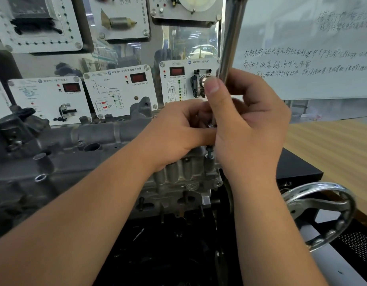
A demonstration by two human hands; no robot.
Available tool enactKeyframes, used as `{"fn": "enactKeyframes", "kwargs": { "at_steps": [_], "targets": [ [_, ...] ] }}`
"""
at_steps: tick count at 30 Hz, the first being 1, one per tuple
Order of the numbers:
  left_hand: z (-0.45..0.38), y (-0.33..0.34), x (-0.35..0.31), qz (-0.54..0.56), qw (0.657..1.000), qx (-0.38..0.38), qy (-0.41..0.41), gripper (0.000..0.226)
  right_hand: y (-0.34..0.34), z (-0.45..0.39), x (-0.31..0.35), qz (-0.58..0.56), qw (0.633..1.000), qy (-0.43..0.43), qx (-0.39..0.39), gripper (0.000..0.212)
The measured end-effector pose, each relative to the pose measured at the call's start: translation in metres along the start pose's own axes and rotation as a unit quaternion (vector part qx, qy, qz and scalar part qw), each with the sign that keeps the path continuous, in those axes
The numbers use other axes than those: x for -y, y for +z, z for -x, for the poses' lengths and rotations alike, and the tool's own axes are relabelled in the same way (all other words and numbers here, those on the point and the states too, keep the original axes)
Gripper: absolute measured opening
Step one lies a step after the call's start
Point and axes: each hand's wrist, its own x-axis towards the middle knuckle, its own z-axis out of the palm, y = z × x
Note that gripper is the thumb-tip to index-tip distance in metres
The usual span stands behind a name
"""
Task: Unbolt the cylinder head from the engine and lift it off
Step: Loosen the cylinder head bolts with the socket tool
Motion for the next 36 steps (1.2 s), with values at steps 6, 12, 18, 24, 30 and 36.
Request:
{"fn": "enactKeyframes", "kwargs": {
  "at_steps": [6,12,18,24,30,36],
  "targets": [
    [0.003,-0.005,0.005,0.08,0.996,0.04,-0.014,0.014,-0.006,-0.003,-0.002,-0.02,1.0,0.015,-0.003,0.02],
    [0.002,-0.001,0.0,0.029,0.999,0.015,0.005,0.022,-0.002,-0.003,-0.002,-0.017,0.999,0.0,0.032,0.04],
    [0.003,-0.001,0.003,0.021,1.0,0.006,0.019,0.021,0.0,0.001,-0.003,0.009,1.0,0.002,-0.019,0.009],
    [0.002,-0.003,0.003,0.076,0.996,0.04,-0.003,0.019,-0.004,-0.002,-0.003,0.002,1.0,0.009,-0.005,0.027],
    [0.001,-0.003,0.0,-0.004,1.0,0.009,0.025,0.02,-0.001,-0.001,0.001,0.021,0.999,-0.019,0.047,0.029],
    [0.002,-0.002,0.001,0.017,0.999,0.014,0.027,0.026,0.001,0.001,0.001,0.038,0.999,-0.029,0.004,0.007]
  ]
}}
